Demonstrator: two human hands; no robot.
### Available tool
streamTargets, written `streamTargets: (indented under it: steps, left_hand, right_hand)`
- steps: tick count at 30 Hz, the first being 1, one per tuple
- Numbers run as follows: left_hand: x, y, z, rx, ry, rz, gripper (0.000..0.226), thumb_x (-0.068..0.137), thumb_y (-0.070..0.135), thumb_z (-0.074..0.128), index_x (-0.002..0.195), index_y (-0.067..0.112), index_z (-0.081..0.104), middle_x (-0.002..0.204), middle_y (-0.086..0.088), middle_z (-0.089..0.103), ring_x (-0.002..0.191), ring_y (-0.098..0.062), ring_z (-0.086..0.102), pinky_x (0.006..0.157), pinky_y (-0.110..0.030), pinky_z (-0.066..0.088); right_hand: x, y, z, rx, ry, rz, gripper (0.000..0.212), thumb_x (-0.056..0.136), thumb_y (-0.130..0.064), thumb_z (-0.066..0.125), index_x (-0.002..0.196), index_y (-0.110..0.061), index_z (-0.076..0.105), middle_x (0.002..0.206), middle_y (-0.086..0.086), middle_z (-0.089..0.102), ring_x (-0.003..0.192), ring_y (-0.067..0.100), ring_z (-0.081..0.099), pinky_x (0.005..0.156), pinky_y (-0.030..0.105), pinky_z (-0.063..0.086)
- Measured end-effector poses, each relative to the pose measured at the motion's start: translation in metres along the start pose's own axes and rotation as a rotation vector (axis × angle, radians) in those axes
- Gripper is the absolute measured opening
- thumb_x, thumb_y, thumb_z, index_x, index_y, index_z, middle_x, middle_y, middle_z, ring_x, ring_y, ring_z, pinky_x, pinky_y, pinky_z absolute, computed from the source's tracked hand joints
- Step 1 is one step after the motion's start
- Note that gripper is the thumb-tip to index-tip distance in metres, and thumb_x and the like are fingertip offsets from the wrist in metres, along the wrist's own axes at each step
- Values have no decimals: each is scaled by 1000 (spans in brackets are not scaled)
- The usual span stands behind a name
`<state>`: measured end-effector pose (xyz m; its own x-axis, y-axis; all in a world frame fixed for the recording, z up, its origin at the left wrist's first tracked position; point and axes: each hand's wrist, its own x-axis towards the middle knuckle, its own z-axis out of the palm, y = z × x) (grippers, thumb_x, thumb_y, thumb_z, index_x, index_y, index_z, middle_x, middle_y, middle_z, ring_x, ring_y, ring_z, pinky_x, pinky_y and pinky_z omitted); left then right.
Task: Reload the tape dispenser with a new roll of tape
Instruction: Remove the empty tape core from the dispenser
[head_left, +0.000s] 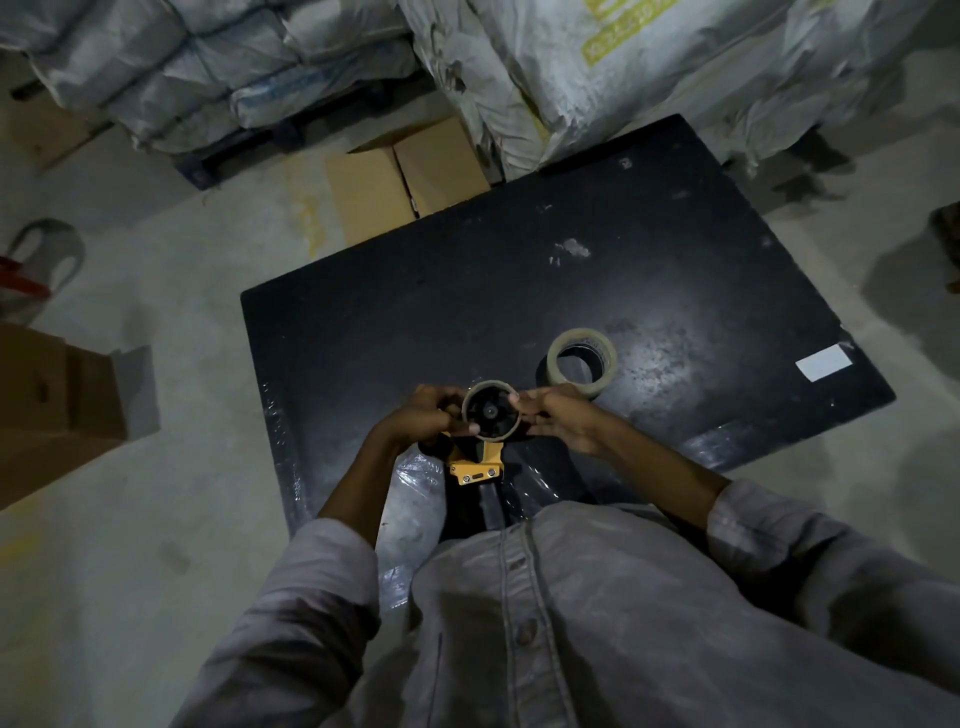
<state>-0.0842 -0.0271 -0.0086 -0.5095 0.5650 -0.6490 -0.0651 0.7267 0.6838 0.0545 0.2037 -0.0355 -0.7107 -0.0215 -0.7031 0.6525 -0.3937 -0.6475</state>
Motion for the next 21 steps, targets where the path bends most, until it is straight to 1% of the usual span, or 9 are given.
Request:
streamTargets:
  steps: [3,7,10,12,13,15,17,18,21]
  left_hand:
    - [-1,1,-2,-58,-10,-60,35,92,1,86,121,20,81,115,-22,83,109,-30,78,95,-54,60]
    - [-2,12,-5,-61,-31,-55,32,93,-3,79,119,16,81,119,-33,77,99,-30,71,83,-48,57]
    - [-1,16,-4,-36,-28,-61,32,97,-9,73,121,10,80,108,-27,77,96,-24,71,78,-39,56]
    - [-1,17,-3,-38,-21,-74,32,97,-11,71,124,5,79,103,-25,75,92,-23,70,72,-36,55]
    - [0,16,-2,-46,-18,-79,33,97,-12,71,125,4,79,104,-28,75,91,-23,71,73,-38,55]
    - [-1,16,-2,-65,-15,-83,33,96,-13,69,122,6,80,111,-30,76,97,-28,70,80,-45,54]
    - [-3,17,-1,-79,-8,-93,36,95,-16,65,117,8,81,110,-23,75,100,-30,69,84,-47,52]
    - [-4,17,0,-86,-2,-104,39,94,-18,62,116,8,80,109,-20,74,100,-32,68,83,-47,52]
    - [-7,21,1,-83,2,-107,46,91,-23,52,118,4,79,106,-17,71,93,-32,63,69,-39,47]
  right_hand:
    - [3,0,3,-7,40,-2,20,108,-23,73,118,-6,80,115,10,82,109,22,78,98,38,64]
    - [7,0,1,-16,115,10,22,108,-23,72,116,-3,78,109,13,75,108,26,72,96,41,64]
    - [8,-3,1,-40,146,12,20,109,-20,70,113,-2,78,110,13,79,109,27,75,89,38,64]
    - [6,-3,1,-44,163,11,19,110,-19,68,111,-2,78,112,14,81,113,29,77,95,42,65]
    - [4,-3,2,-48,169,9,18,110,-18,68,109,-3,78,113,14,81,115,30,77,100,44,64]
    - [2,-5,3,-52,179,3,18,110,-17,68,109,-2,78,118,19,81,119,33,76,105,47,63]
    - [2,-6,3,-61,195,0,20,110,-16,68,113,1,78,126,24,79,124,36,75,105,48,64]
    - [2,-7,4,-66,198,1,21,110,-15,67,115,3,77,128,25,78,124,36,75,105,48,64]
    - [0,-11,6,-73,201,1,24,111,-12,65,121,7,76,131,26,76,123,34,74,96,41,66]
